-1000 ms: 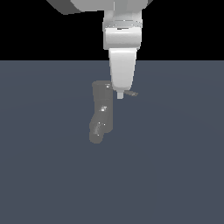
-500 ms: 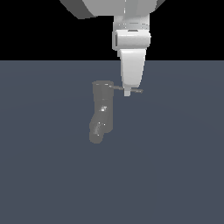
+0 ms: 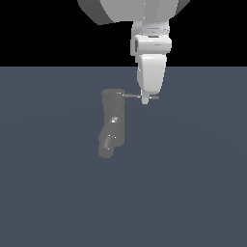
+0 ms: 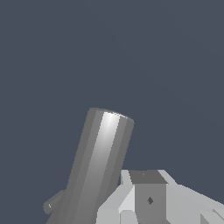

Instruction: Turn on the faucet by rotating a designated handle.

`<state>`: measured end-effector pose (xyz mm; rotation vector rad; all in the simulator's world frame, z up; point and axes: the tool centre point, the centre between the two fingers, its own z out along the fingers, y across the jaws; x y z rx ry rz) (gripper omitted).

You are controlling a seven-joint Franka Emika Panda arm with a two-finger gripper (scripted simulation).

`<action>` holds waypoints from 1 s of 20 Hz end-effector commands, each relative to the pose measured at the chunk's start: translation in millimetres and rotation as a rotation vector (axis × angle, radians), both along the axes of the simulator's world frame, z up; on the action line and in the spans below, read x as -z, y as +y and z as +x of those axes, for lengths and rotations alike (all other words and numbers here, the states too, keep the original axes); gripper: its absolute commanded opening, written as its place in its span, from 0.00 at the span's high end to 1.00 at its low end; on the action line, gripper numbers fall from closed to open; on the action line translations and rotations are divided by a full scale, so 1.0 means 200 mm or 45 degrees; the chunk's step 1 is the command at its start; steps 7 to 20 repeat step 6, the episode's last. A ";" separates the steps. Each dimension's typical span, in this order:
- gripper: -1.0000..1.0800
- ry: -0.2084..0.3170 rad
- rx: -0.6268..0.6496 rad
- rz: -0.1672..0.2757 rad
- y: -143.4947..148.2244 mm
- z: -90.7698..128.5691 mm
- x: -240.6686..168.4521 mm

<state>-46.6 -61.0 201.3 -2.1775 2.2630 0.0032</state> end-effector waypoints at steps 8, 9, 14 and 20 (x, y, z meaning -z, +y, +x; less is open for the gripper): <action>1.00 -0.001 0.038 -0.003 -0.15 0.06 0.00; 1.00 -0.001 0.038 -0.003 -0.15 0.06 0.00; 1.00 -0.001 0.038 -0.003 -0.15 0.06 0.00; 1.00 -0.001 0.038 -0.003 -0.15 0.06 0.00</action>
